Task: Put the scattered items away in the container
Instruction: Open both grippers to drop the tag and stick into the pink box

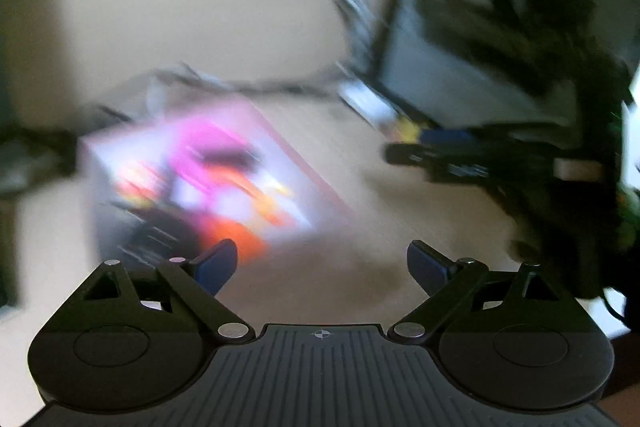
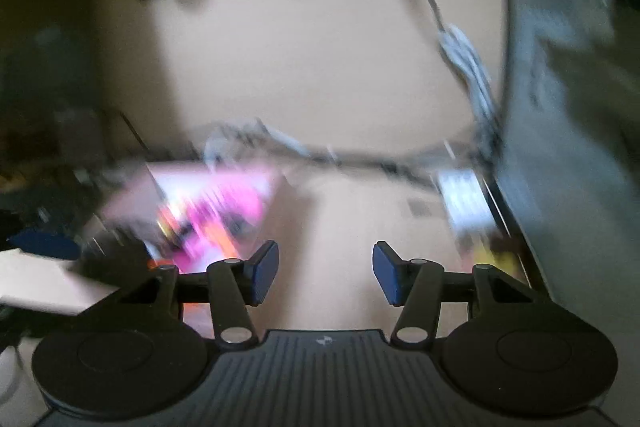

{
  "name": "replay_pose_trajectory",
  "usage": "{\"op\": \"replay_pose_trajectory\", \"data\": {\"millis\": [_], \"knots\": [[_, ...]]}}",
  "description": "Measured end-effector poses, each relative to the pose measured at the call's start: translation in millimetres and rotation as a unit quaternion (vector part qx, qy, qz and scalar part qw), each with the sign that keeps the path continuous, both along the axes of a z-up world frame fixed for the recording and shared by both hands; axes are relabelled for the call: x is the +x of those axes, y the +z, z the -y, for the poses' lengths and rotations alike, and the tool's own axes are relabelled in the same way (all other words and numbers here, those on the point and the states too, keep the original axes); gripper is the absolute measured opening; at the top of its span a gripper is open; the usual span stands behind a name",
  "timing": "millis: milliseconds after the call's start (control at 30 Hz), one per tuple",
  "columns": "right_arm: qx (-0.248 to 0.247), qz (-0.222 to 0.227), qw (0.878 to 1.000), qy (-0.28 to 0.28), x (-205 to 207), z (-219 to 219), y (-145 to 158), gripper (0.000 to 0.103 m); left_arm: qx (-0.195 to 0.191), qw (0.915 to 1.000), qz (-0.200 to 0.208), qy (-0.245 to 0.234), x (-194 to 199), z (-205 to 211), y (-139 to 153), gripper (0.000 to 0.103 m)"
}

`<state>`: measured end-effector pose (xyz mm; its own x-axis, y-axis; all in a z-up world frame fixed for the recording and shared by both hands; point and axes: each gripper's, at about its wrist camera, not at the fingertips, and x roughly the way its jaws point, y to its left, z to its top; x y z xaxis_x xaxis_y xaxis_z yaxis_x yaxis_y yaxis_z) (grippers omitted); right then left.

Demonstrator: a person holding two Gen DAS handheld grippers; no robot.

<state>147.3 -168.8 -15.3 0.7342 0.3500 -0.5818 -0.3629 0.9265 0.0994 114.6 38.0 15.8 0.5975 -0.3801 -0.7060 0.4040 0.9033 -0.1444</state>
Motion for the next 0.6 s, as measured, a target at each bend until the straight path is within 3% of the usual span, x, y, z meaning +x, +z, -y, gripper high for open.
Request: {"op": "replay_pose_trajectory", "data": {"millis": [133, 233, 333, 433, 600], "knots": [[-0.026, -0.016, 0.999, -0.031, -4, 19, -21, 0.052, 0.013, 0.9992, -0.029, -0.023, -3, 17, -18, 0.096], [-0.054, 0.006, 0.998, -0.044, -5, 23, -24, 0.052, 0.015, 0.9993, -0.032, -0.011, -1, 14, -20, 0.097], [-0.115, 0.040, 0.991, -0.051, 1, 16, -30, 0.052, 0.019, 0.9995, -0.025, 0.005, -2, 9, -20, 0.097], [-0.219, 0.090, 0.969, -0.066, 16, 7, -45, 0.051, 0.028, 0.9994, -0.015, 0.012, 0, 9, -18, 0.098], [-0.308, 0.125, 0.941, -0.069, 40, 0, -59, 0.051, 0.029, 0.9994, -0.015, 0.013, 3, 8, -18, 0.100]]}}
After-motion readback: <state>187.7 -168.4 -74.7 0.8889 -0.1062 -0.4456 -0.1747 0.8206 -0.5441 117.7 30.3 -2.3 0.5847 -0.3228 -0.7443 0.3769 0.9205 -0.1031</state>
